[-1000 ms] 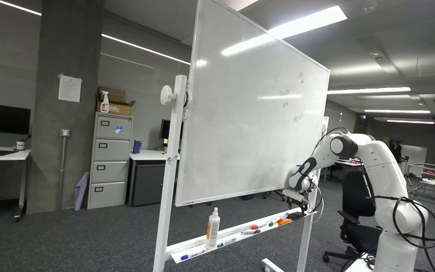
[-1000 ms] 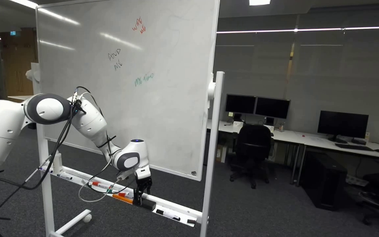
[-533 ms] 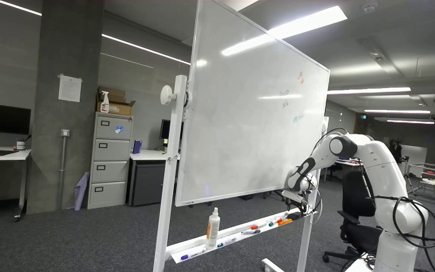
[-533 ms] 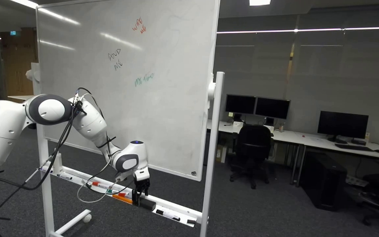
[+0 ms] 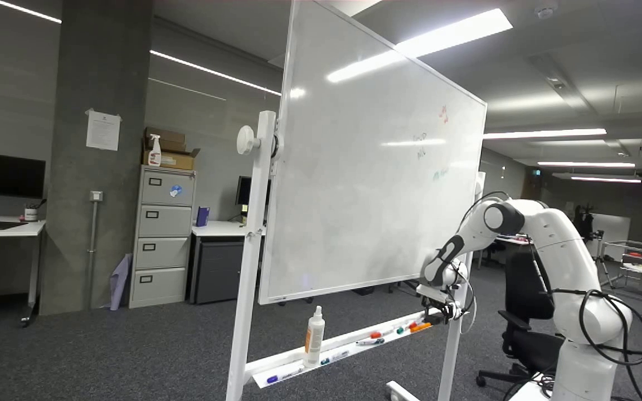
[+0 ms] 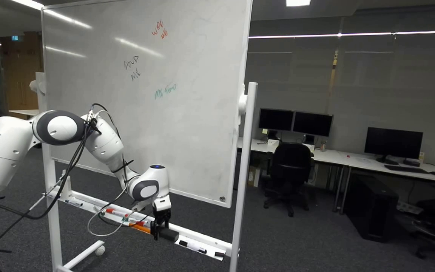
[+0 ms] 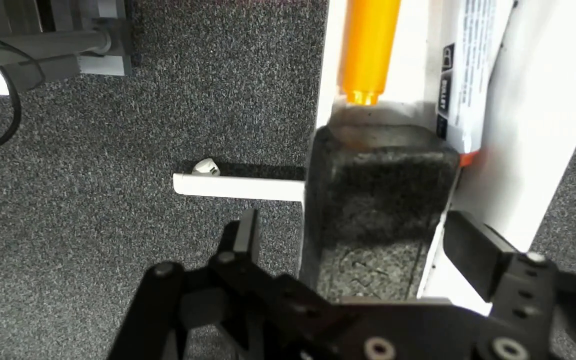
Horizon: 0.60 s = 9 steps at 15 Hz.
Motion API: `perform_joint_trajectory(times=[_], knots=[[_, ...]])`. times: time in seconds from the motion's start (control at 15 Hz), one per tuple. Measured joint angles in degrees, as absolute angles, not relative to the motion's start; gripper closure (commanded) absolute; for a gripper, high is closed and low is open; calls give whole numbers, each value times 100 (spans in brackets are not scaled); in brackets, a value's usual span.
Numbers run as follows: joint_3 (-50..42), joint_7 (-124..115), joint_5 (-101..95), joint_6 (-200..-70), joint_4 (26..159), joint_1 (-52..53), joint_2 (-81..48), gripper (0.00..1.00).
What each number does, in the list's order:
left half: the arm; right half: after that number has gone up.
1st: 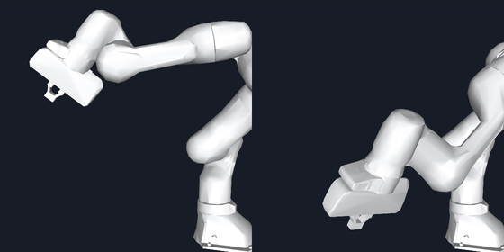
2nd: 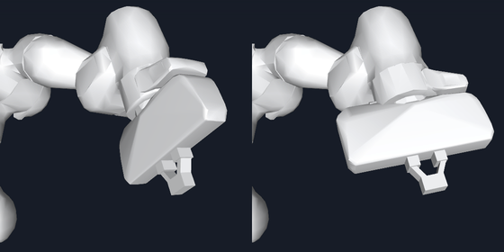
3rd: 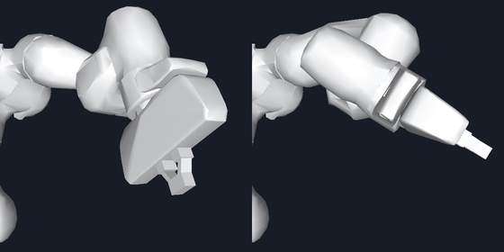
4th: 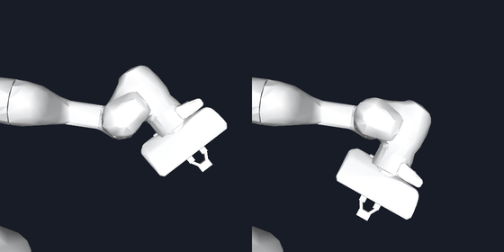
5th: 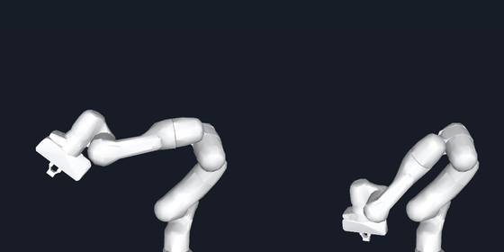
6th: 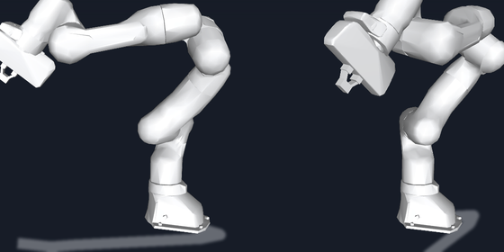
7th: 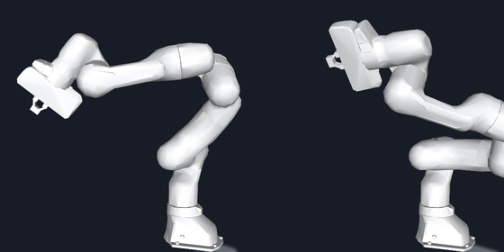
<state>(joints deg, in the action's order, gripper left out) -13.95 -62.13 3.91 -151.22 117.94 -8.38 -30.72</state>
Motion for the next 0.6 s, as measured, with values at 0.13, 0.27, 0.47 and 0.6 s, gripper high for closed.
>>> perform_joint_trajectory(times=[0.13, 0.27, 0.47, 0.6], knots=[[-1396, -6209, 391, -15122, 11793, -837, -3090, 33], [-1396, -6207, 391, -15122, 11793, -837, -3095, 47], [-1398, -6203, 390, -15122, 11790, -834, -3095, 69], [-1426, -6203, 377, -15123, 11788, -817, -3094, 69]])
